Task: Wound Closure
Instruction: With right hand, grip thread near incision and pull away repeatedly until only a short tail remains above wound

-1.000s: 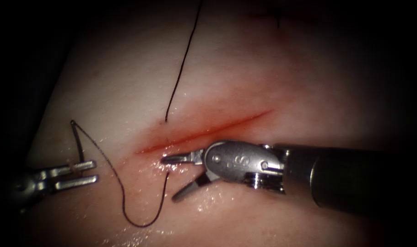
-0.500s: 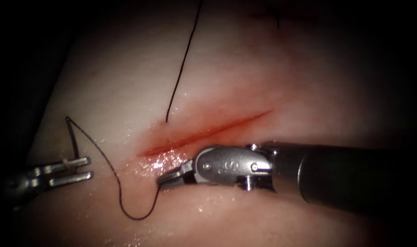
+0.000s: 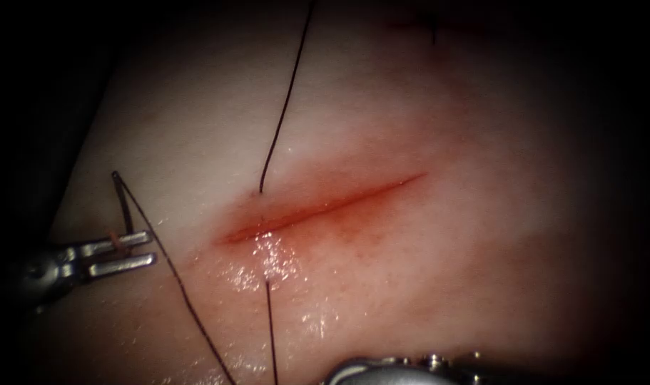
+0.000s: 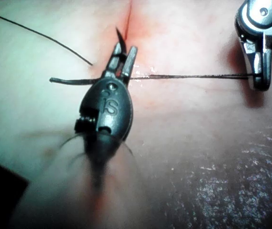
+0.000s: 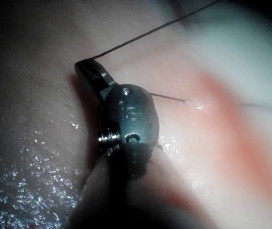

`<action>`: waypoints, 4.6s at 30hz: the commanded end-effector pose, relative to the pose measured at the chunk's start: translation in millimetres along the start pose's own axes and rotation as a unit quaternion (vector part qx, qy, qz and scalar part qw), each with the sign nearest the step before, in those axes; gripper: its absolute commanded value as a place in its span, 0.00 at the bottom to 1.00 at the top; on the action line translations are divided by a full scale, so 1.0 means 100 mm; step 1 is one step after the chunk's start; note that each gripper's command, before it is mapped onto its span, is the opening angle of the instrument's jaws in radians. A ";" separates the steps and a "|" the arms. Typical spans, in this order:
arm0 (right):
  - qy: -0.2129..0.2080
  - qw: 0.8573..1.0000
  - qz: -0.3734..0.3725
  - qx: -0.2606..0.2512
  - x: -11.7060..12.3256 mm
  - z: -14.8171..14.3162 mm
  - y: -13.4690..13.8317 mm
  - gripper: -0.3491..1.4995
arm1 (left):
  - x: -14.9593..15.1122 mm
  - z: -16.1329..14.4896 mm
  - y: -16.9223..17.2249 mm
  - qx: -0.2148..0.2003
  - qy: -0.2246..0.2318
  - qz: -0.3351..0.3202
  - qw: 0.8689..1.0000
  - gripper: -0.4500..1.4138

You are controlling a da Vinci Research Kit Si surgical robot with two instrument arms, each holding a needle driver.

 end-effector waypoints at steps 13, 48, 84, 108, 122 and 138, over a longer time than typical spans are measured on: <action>0.026 0.996 0.013 -0.084 0.014 -0.004 0.040 0.93 | -0.005 -0.008 -0.021 0.007 -0.007 0.009 1.000 0.00; -0.046 0.994 0.047 -0.086 -0.088 -0.030 0.115 0.00 | -0.036 -0.030 -0.073 0.070 -0.045 0.028 0.996 0.00; -0.004 0.989 -0.030 -0.146 -0.073 -0.043 0.145 0.89 | -0.046 -0.003 -0.059 0.062 -0.034 0.035 0.997 0.00; 0.001 0.997 -0.036 -0.064 -0.071 -0.033 0.084 0.00 | -0.050 0.002 -0.053 0.058 -0.030 0.038 0.997 0.00; 0.014 0.998 -0.045 0.042 0.001 -0.002 -0.026 0.00 | -0.052 0.004 -0.052 0.057 -0.029 0.039 0.997 0.00; -0.012 0.993 -0.060 -0.101 -0.021 -0.068 0.099 0.89 | -0.053 0.003 -0.050 0.055 -0.031 0.044 0.997 0.00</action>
